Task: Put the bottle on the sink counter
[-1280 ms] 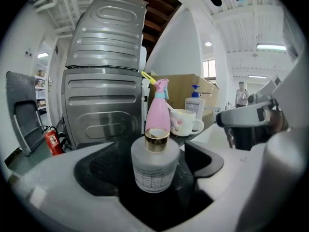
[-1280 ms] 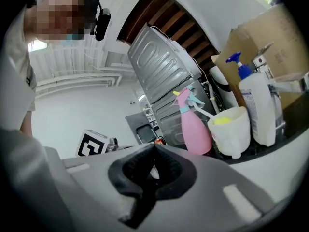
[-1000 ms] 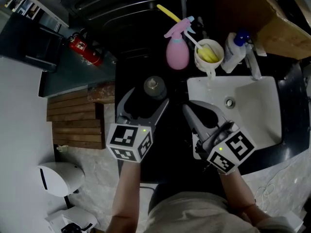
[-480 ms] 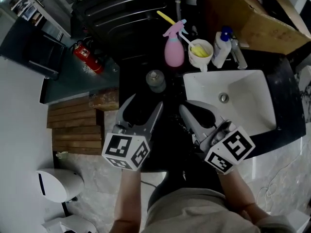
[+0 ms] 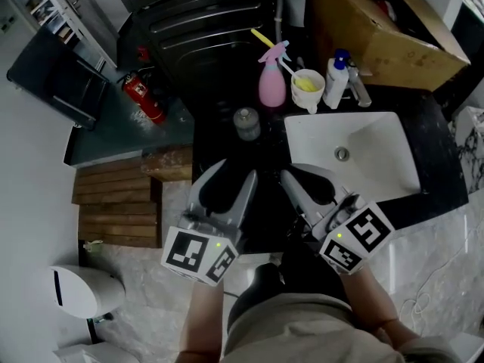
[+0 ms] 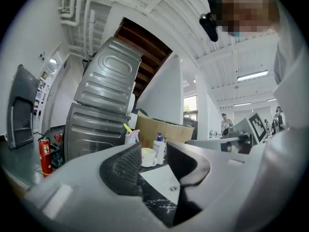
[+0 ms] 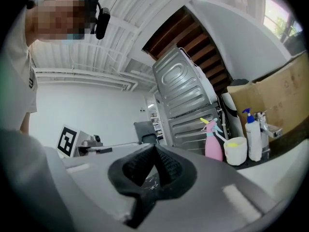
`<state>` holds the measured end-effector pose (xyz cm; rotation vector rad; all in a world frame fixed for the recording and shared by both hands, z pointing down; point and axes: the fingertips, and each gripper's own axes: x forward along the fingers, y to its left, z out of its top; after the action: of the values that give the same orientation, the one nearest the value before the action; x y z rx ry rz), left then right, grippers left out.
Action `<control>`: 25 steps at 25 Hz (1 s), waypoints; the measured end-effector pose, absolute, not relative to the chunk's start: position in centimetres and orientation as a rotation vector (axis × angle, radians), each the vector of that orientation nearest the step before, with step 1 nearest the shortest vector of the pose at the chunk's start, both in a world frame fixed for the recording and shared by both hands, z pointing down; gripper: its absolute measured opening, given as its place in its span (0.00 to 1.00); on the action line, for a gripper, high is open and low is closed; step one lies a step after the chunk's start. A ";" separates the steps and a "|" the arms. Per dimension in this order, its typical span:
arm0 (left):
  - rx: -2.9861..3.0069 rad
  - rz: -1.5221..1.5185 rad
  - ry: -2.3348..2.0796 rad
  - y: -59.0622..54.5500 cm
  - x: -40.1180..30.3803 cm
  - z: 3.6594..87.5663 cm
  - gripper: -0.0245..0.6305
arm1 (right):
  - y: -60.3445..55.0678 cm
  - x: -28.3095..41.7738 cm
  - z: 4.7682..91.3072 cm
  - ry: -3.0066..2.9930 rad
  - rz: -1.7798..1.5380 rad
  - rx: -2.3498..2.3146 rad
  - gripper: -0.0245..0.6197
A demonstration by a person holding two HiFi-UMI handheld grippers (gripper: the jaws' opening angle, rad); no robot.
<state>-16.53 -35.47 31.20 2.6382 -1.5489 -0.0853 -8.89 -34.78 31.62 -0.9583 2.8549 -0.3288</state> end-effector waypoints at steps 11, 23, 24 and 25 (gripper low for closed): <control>2.684 -0.223 -1.468 -29.1 -17.0 28.6 0.14 | -29.4 -9.3 29.7 2.856 -0.261 -0.963 0.04; 2.684 -0.431 -1.263 -24.1 -17.0 28.3 0.05 | -25.2 -11.1 28.4 2.852 -0.228 -0.874 0.04; 2.705 -0.427 -1.235 -23.7 -16.8 28.3 0.05 | -25.0 -11.2 28.3 2.857 -0.225 -0.865 0.04; 2.723 -0.424 -1.208 -23.3 -16.5 28.4 0.05 | -24.8 -11.4 28.3 2.867 -0.214 -0.856 0.04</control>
<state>-16.55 -23.30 28.38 2.7227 -1.2078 -0.4235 -11.42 -24.78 28.27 -0.8564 2.8666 -0.2141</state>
